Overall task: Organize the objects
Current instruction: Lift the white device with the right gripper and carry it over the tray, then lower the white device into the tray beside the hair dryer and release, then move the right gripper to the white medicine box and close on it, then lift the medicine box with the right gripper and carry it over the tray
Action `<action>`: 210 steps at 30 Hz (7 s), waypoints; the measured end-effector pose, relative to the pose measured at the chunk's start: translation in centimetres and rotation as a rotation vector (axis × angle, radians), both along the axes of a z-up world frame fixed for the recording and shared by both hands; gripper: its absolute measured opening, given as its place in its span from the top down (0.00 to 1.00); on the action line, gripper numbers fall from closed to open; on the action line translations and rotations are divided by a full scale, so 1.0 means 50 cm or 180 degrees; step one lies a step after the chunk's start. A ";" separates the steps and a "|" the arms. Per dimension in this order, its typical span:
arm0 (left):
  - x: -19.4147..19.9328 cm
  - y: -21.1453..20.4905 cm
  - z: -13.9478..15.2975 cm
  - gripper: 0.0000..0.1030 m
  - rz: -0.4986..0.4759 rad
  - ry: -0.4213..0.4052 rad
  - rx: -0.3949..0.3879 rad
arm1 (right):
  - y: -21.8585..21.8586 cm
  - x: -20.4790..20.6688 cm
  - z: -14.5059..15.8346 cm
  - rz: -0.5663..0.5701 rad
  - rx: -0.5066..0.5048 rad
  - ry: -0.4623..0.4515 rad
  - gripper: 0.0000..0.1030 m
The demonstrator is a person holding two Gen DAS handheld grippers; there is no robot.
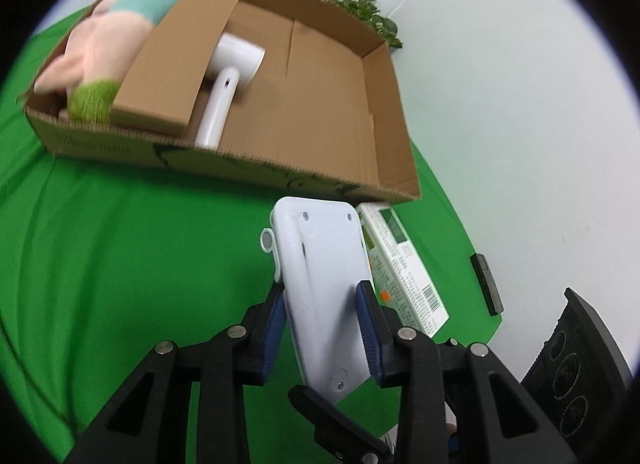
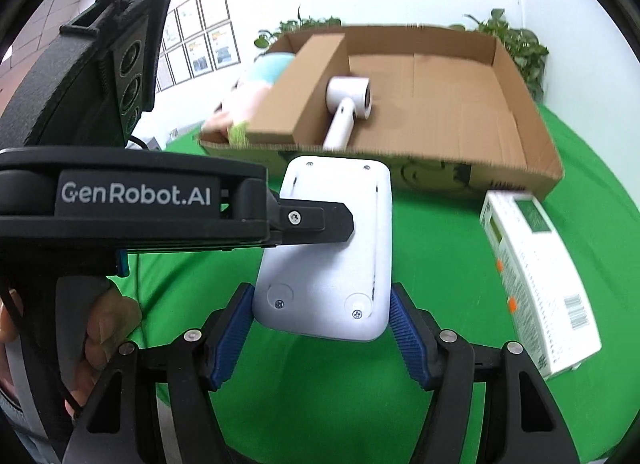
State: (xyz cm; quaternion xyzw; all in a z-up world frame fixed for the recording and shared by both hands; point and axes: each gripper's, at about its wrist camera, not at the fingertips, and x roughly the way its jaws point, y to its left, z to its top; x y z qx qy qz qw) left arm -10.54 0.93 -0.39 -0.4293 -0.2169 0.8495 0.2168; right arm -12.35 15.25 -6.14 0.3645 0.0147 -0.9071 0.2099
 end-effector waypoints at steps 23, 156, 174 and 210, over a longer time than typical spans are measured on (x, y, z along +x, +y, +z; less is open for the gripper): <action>-0.186 -0.002 0.234 0.71 -0.0038 0.0563 -0.0148 | 0.000 -0.233 0.243 0.0032 -0.0199 0.0412 0.38; 0.017 0.026 0.064 0.25 0.0883 0.1123 -0.1700 | 0.133 -0.044 0.054 -0.0621 0.0101 0.0267 0.01; 0.045 -0.055 0.037 0.25 0.0775 0.0820 -0.1493 | 0.288 -0.044 -0.082 -0.1137 0.0690 -0.0299 0.36; -0.096 0.134 -0.142 0.26 -0.0879 -0.0725 0.0599 | 0.171 0.026 -0.071 -0.0413 -0.0331 -0.0729 0.38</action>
